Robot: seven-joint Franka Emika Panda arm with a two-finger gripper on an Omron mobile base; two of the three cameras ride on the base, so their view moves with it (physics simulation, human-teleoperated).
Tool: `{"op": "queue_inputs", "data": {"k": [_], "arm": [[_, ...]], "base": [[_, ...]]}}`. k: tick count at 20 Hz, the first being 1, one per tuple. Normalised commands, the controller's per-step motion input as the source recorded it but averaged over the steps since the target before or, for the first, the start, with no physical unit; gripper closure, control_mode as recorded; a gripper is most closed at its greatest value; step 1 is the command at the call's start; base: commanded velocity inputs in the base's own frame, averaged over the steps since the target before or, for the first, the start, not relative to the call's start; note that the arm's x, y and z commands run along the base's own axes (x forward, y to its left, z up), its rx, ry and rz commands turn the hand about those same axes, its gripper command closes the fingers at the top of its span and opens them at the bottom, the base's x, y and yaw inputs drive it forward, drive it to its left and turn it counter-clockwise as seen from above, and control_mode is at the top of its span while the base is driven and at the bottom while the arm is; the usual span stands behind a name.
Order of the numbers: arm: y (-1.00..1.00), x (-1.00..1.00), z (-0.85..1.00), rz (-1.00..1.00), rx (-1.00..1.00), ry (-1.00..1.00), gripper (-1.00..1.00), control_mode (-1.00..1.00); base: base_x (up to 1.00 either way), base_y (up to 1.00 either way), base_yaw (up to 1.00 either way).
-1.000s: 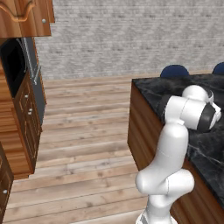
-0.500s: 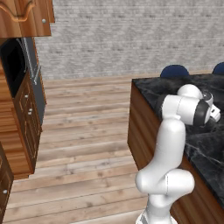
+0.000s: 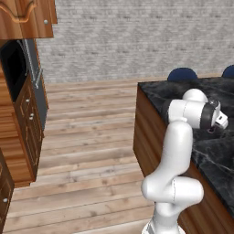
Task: Pick the juice from the counter and place it in the open cabinet.
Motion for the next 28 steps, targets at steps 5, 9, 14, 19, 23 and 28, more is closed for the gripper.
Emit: {"op": "queue_inputs", "data": {"k": [5, 9, 14, 19, 23, 28], "arm": [[-0.12, 0.22, -0.17, 0.00, 0.00, 0.00, -1.00, -1.00], [-0.09, 0.27, -0.15, 0.00, 0.00, 0.00, -1.00, -1.00], [-0.08, 0.24, -0.12, 0.00, 0.00, 0.00, -1.00, -1.00], [0.00, 0.05, -0.01, 0.00, 0.00, 0.00, 1.00, -1.00], [-0.01, 0.00, 0.12, 0.00, 0.01, -0.04, 1.00, -1.00], [-0.01, -0.15, 0.69, 0.01, 0.08, -0.24, 1.00, -1.00]], "base": [[0.00, 0.00, 0.00], [0.00, 0.00, 0.00], [0.00, 0.00, 0.00], [0.00, 0.00, 0.00], [0.00, 0.00, 0.00], [0.00, 0.00, 0.00]]}}
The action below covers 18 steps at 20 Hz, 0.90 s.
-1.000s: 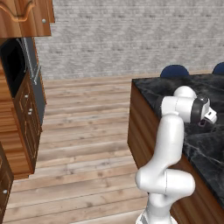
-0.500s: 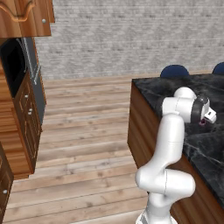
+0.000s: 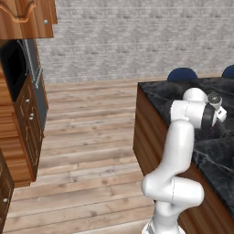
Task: Pick the juice from the counter and place it in the open cabinet.
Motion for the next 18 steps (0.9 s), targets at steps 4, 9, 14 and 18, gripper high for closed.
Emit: {"op": "queue_inputs", "data": {"k": [4, 9, 14, 18], "arm": [[0.00, -0.52, 0.89, 0.09, 0.07, -0.37, 1.00, -1.00], [0.04, -0.83, 0.86, 0.15, 0.01, -0.45, 1.00, -1.00], [0.10, -1.00, 0.67, 0.28, 0.00, -0.45, 1.00, -1.00], [0.65, -0.93, 0.56, 0.30, -0.08, -0.34, 1.00, -1.00]], "base": [[0.00, 0.00, 0.00], [0.00, 0.00, 0.00], [0.00, 0.00, 0.00], [0.00, 0.00, 0.00]]}}
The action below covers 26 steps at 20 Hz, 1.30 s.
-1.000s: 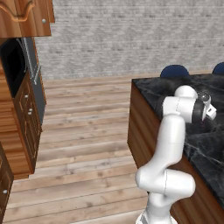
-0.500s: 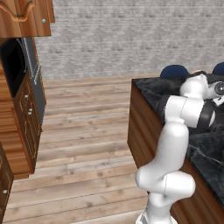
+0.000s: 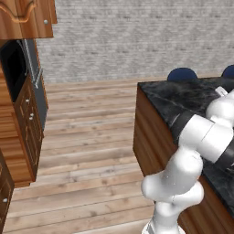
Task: Pick the juice from the counter and place it in the open cabinet.
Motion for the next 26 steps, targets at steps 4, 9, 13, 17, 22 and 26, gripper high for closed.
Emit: {"op": "queue_inputs", "data": {"k": [4, 9, 13, 17, 22, 26], "arm": [[0.85, -0.67, 0.93, 0.39, -0.09, -0.14, 1.00, -1.00], [0.80, -0.56, 1.00, 0.45, -0.10, 0.00, 1.00, -1.00], [0.73, -0.91, 0.50, 0.48, -0.25, 0.00, 1.00, -1.00], [0.70, -0.99, 0.02, 0.37, -0.25, -0.23, 1.00, -1.00], [1.00, -0.83, -0.01, 0.22, -0.28, -0.25, 1.00, -1.00], [0.27, -0.19, -0.01, 0.04, -0.06, -0.08, 1.00, -1.00]], "base": [[0.00, 0.00, 0.00], [0.00, 0.00, 0.00], [0.00, 0.00, 0.00], [0.00, 0.00, 0.00], [0.00, 0.00, 0.00], [0.00, 0.00, 0.00]]}}
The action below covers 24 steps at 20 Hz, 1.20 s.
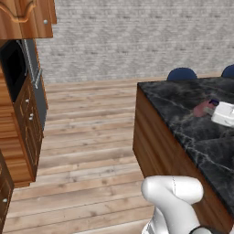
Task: Pick the juice from the counter and place it in the open cabinet.
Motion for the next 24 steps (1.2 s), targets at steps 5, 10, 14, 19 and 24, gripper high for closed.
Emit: {"op": "queue_inputs", "data": {"k": [5, 10, 14, 19, 24], "arm": [[0.00, 0.00, 0.00, 0.00, 0.00, 0.00, 1.00, 1.00], [0.00, 0.00, 0.00, 0.00, 0.00, 0.00, 1.00, 1.00], [0.00, 0.00, 0.00, 0.00, 0.00, 0.00, 1.00, 1.00], [0.00, 0.00, 0.00, 0.00, 0.00, 0.00, 1.00, 1.00], [0.00, 0.00, 0.00, 0.00, 0.00, 0.00, 1.00, 1.00]], "base": [[-0.01, 0.42, 0.00], [0.00, 1.00, -0.05], [0.34, 0.73, -0.02], [0.96, 0.00, -0.02], [1.00, -0.06, -0.01]]}}
